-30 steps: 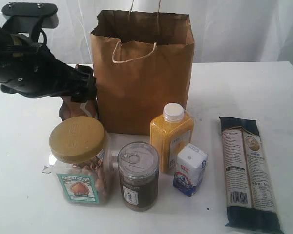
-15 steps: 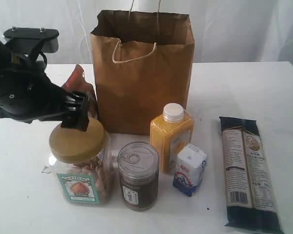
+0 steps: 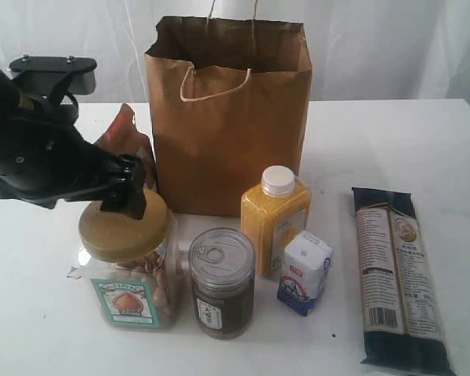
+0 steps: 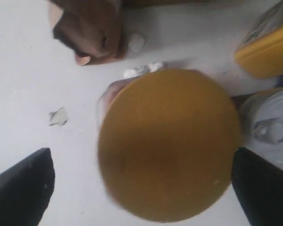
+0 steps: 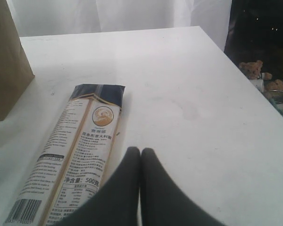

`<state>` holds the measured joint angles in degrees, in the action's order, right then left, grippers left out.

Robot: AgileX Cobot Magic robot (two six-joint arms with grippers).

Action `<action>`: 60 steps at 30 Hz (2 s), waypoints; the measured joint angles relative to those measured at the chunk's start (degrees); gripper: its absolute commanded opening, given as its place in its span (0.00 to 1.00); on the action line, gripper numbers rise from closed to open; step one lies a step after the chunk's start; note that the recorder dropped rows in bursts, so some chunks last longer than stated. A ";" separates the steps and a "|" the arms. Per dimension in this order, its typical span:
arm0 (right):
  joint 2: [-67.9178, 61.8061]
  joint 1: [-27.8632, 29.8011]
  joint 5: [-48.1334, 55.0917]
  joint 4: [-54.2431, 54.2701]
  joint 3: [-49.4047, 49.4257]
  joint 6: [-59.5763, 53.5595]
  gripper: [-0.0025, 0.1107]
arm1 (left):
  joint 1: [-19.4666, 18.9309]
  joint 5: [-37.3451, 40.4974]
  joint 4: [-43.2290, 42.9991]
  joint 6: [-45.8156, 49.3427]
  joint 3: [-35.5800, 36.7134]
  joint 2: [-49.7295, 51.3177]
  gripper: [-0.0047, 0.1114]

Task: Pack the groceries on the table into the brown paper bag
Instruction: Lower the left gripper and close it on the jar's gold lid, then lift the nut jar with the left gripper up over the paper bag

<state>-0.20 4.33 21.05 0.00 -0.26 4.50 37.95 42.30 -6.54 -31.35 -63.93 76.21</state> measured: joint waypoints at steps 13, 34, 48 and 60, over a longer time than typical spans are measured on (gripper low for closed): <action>0.00 0.00 0.00 0.00 0.00 0.00 0.02 | 0.00 -5.93 8.36 11.58 -1.20 5.76 0.94; 0.00 0.00 0.00 0.00 0.00 0.00 0.02 | 0.00 4.50 2.90 20.67 -6.49 7.44 0.94; 0.00 0.00 0.00 0.00 0.00 0.00 0.02 | 0.00 1.49 3.73 30.36 -6.49 10.62 0.94; 0.00 0.00 0.00 0.00 0.00 0.00 0.02 | 0.00 4.75 3.63 31.01 -6.95 12.17 0.94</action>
<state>-0.20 4.33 21.05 0.00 -0.26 4.50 37.95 47.05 -2.92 -0.33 -70.88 88.38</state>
